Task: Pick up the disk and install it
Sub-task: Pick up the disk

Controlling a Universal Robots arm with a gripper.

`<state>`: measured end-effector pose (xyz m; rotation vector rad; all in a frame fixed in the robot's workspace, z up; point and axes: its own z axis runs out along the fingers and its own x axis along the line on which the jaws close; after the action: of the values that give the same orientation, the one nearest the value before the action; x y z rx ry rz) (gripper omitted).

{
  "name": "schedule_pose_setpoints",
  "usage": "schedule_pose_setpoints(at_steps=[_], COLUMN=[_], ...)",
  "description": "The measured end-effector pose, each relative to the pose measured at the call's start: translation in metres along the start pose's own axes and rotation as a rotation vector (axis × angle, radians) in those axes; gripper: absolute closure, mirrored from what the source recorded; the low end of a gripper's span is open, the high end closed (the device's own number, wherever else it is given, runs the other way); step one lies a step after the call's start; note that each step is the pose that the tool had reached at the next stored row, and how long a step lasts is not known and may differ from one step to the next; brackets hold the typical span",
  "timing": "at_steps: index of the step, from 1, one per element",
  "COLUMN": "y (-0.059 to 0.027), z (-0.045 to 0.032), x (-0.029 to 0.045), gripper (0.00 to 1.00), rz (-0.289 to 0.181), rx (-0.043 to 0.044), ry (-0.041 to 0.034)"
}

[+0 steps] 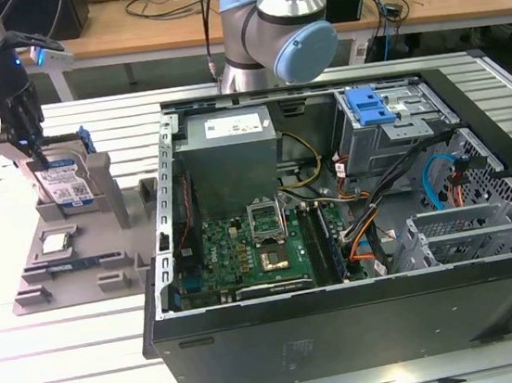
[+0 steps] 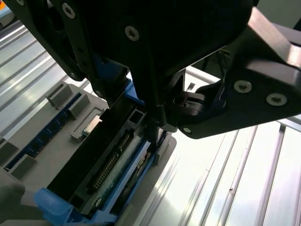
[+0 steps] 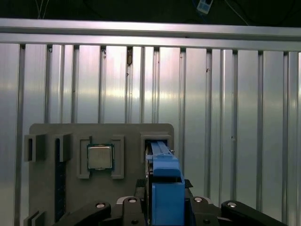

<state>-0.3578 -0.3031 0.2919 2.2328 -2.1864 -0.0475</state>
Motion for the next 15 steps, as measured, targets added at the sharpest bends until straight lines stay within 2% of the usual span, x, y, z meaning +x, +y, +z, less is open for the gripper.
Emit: schedule_pose_setpoints(at_steps=[15], y=[0.0], z=[0.0001], x=[0.0], gripper=[0.63], rz=[0.0], rx=[-0.0001], ry=[0.0])
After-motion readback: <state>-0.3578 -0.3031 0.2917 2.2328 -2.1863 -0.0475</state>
